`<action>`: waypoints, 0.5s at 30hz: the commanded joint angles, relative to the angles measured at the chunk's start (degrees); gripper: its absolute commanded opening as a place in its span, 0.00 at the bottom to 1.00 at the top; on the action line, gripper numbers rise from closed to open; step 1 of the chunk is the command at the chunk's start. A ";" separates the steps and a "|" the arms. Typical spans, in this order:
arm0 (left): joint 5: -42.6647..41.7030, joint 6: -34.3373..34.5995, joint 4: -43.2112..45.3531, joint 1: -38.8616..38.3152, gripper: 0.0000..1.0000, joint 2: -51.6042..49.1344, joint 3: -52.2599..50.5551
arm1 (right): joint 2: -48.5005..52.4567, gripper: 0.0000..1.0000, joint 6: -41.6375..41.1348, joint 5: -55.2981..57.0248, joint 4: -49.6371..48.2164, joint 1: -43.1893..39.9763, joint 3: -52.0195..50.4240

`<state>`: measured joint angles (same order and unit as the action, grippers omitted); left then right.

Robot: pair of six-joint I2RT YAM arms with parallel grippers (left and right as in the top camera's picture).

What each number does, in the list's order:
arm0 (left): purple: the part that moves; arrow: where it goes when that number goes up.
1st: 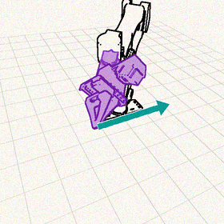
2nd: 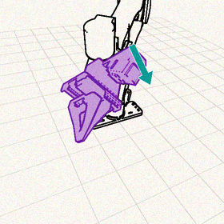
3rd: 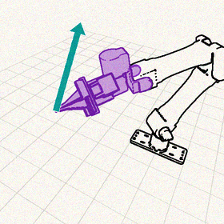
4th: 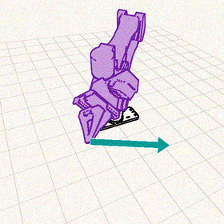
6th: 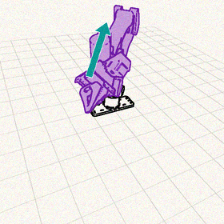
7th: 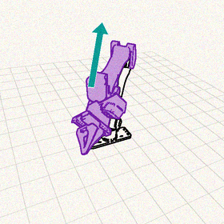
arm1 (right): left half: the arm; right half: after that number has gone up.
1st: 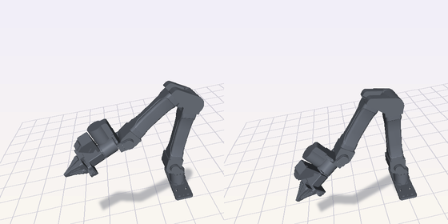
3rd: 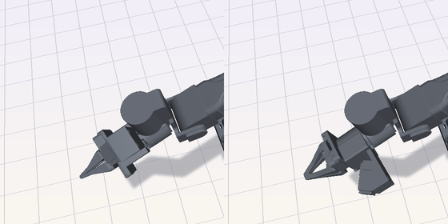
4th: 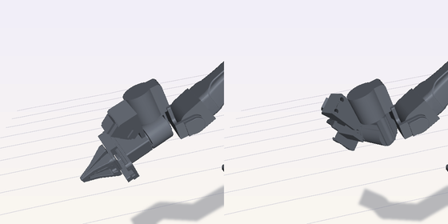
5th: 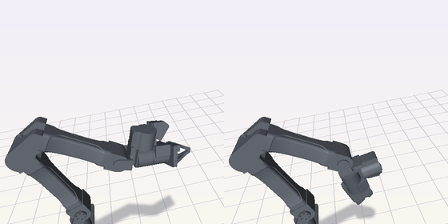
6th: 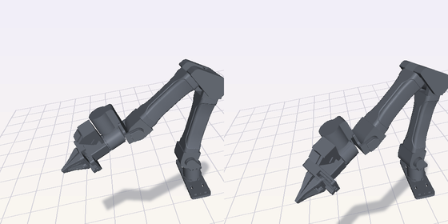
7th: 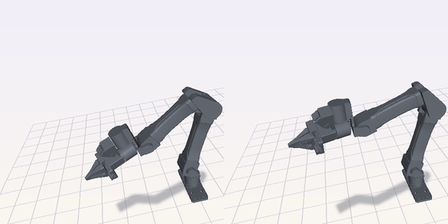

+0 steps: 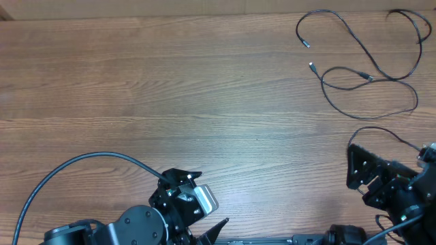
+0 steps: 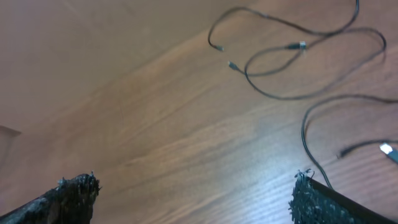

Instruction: Untangle cables

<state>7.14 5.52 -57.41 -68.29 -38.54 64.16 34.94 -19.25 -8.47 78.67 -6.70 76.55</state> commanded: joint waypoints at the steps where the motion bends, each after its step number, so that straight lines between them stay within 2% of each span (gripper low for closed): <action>1: 0.74 -1.27 0.20 -0.35 1.00 -0.02 1.18 | -0.57 1.00 0.22 4.22 0.48 0.33 -0.11; 6: 0.74 -1.27 0.20 -0.35 1.00 -0.02 1.18 | -2.03 1.00 0.31 9.16 -4.70 1.09 -3.30; 15: 0.74 -1.27 0.20 -0.35 0.99 -0.02 1.18 | -12.68 1.00 4.57 9.25 -33.81 8.20 -28.61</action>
<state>7.14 5.52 -57.43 -68.29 -38.54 64.27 25.52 -16.25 -0.36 48.73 0.51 53.56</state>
